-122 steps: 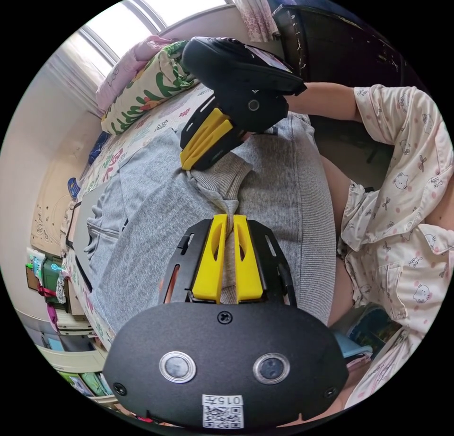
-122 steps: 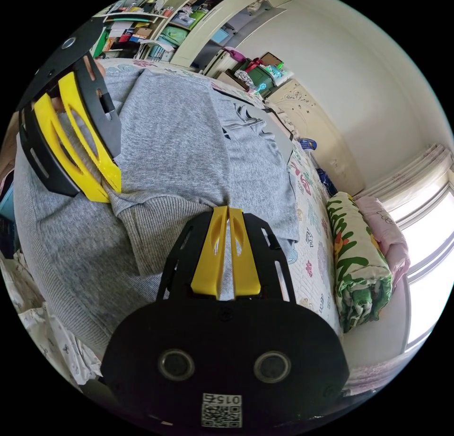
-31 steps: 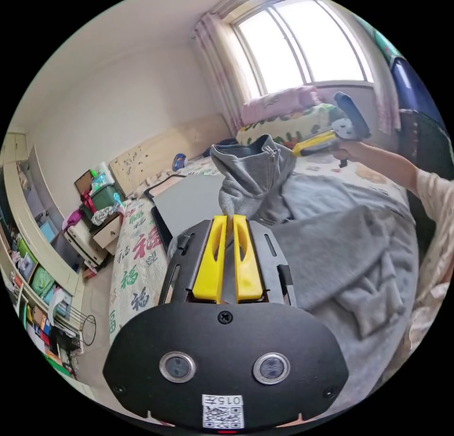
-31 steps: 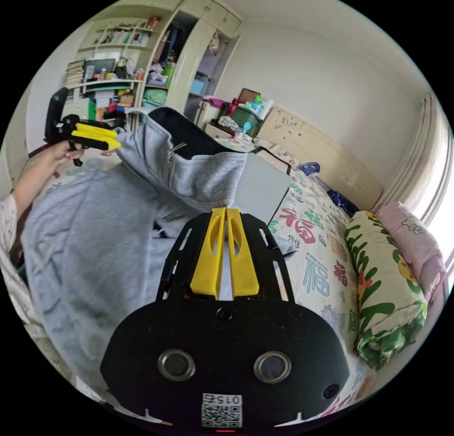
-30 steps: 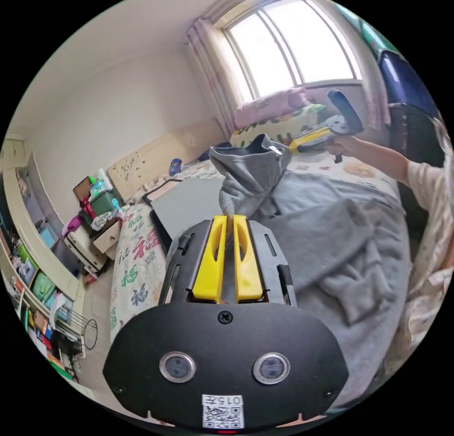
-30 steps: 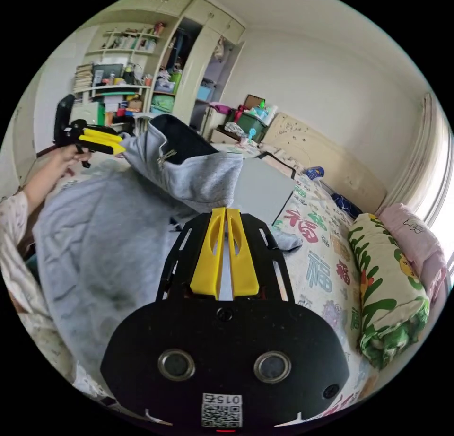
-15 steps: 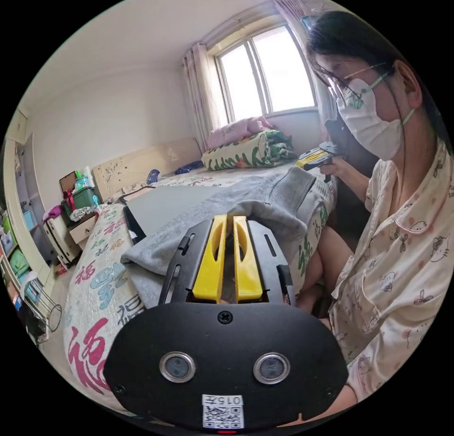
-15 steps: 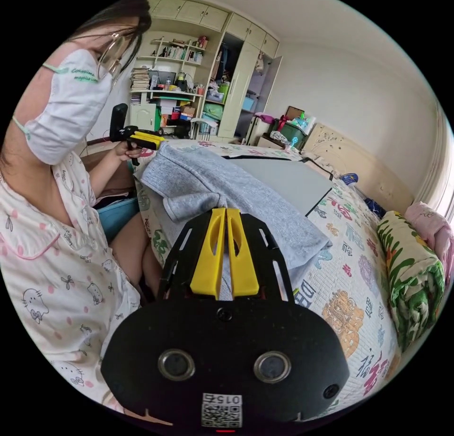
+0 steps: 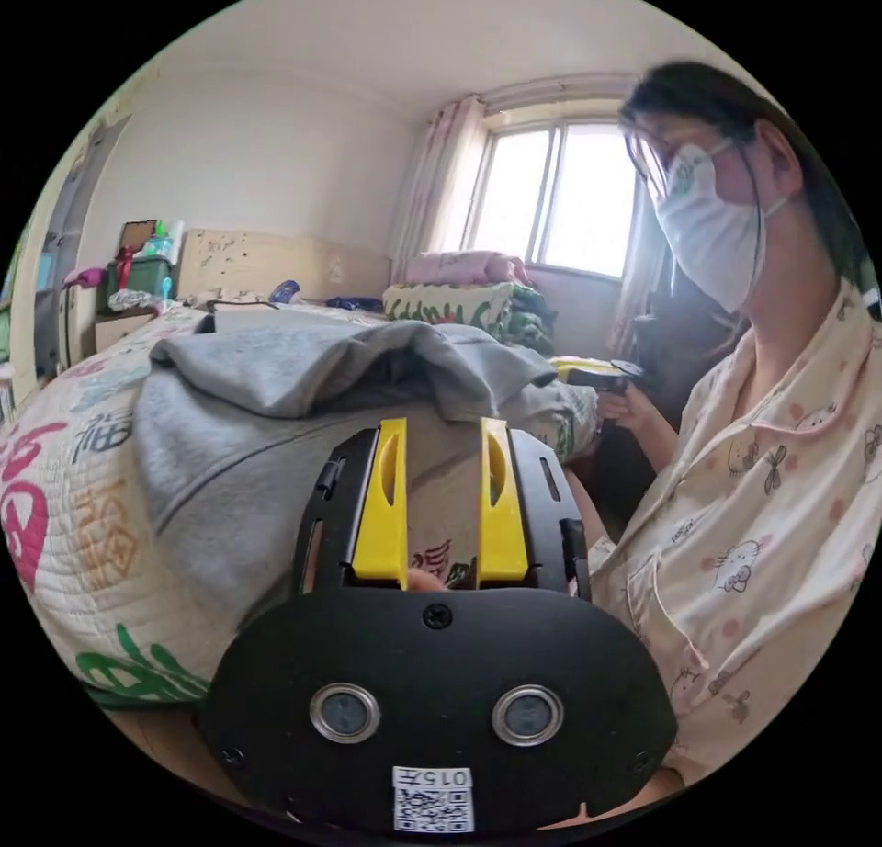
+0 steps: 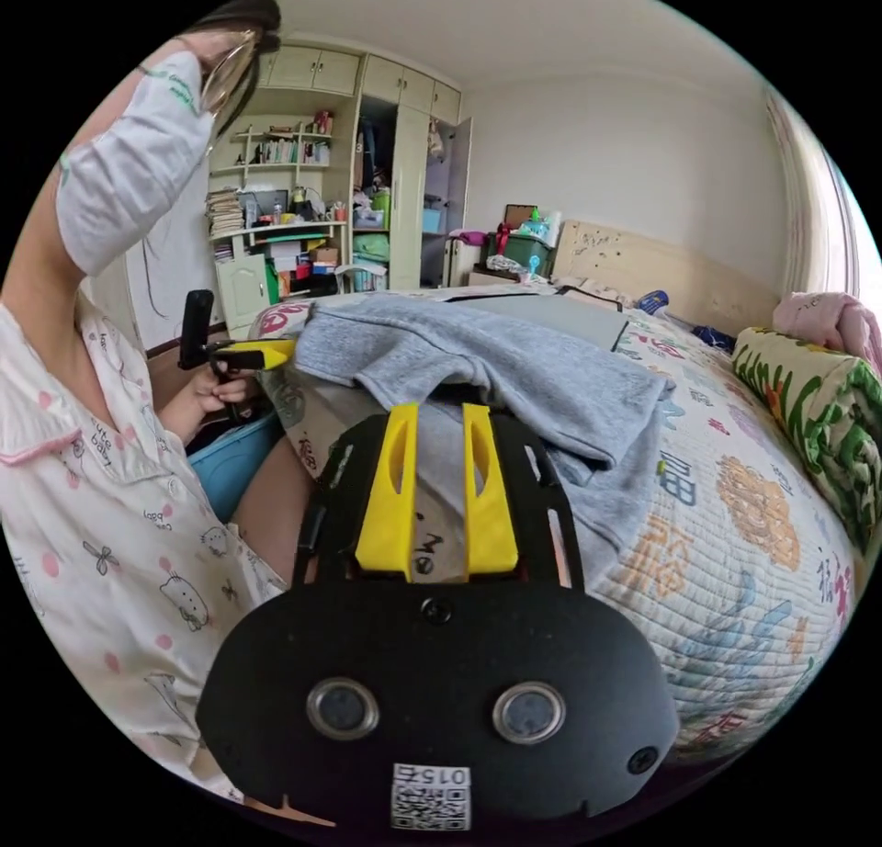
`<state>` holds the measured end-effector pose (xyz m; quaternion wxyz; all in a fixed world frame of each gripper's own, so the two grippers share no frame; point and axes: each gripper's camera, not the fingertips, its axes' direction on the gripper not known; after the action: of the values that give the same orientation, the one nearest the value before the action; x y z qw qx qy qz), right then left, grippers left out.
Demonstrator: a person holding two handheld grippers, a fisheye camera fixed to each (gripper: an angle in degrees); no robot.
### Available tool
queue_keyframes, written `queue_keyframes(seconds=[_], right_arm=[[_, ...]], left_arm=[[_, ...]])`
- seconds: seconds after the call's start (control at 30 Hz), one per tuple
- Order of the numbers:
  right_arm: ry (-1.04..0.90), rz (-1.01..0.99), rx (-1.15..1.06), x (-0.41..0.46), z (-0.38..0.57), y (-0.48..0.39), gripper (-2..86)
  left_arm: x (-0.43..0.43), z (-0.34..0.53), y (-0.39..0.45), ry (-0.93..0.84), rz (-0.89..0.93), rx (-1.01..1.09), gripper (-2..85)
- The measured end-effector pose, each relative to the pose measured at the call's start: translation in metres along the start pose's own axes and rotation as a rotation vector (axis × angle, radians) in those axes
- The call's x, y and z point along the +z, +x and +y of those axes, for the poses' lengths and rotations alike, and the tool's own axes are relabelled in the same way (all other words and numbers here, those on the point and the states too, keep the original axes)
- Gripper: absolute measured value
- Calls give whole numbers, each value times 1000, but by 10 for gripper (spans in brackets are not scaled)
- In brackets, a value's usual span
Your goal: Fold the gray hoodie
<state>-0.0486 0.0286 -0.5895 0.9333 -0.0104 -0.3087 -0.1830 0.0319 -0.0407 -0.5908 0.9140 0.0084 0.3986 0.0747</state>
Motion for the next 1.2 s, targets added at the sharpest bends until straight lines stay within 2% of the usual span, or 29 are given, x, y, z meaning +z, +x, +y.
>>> queue_keyframes(seconds=[0.13, 0.23, 0.3, 0.4, 0.43, 0.53, 0.67, 0.8, 0.9, 0.97, 1.07, 1.13, 1.2], right_arm=[[-16, 5, -68, 1, -16, -25, 104], [-48, -48, -119, -3, -32, -40, 135], [-64, -34, -121, -2, -42, -44, 150], [-42, 118, -58, -7, -66, -38, 106], [-25, 152, -40, -15, -74, -33, 68], [14, 118, -38, -41, -85, -22, 24], [-150, 106, -83, -22, -93, -12, 13], [-220, 77, -123, -18, -109, 5, 25], [-193, 12, -92, -51, -133, 50, 17], [-89, -37, -34, -89, -159, 103, 27], [-23, -48, 75, -102, -195, 192, 61], [-43, -65, 208, -87, -219, 261, 98], [-45, -121, 359, -63, -236, 335, 126]], left_arm=[[8, -36, 17, 80, 36, 16, 136], [22, -63, 23, -14, -61, 17, 113], [23, -74, 29, -3, -37, 33, 79], [19, -99, 30, 14, 35, 10, 40], [13, -109, 28, 38, 55, -17, 32], [3, -131, 15, 73, 109, -96, 19], [47, -144, 0, -100, 113, -148, 16], [56, -168, -11, -136, 136, -140, 24], [24, -205, -25, -104, 40, -93, 50], [-15, -238, -54, 5, -137, -134, 66], [-33, -293, -115, 60, -376, -241, 87], [-23, -325, -169, 30, -424, -343, 114], [-1, -352, -225, -12, -385, -436, 126]])
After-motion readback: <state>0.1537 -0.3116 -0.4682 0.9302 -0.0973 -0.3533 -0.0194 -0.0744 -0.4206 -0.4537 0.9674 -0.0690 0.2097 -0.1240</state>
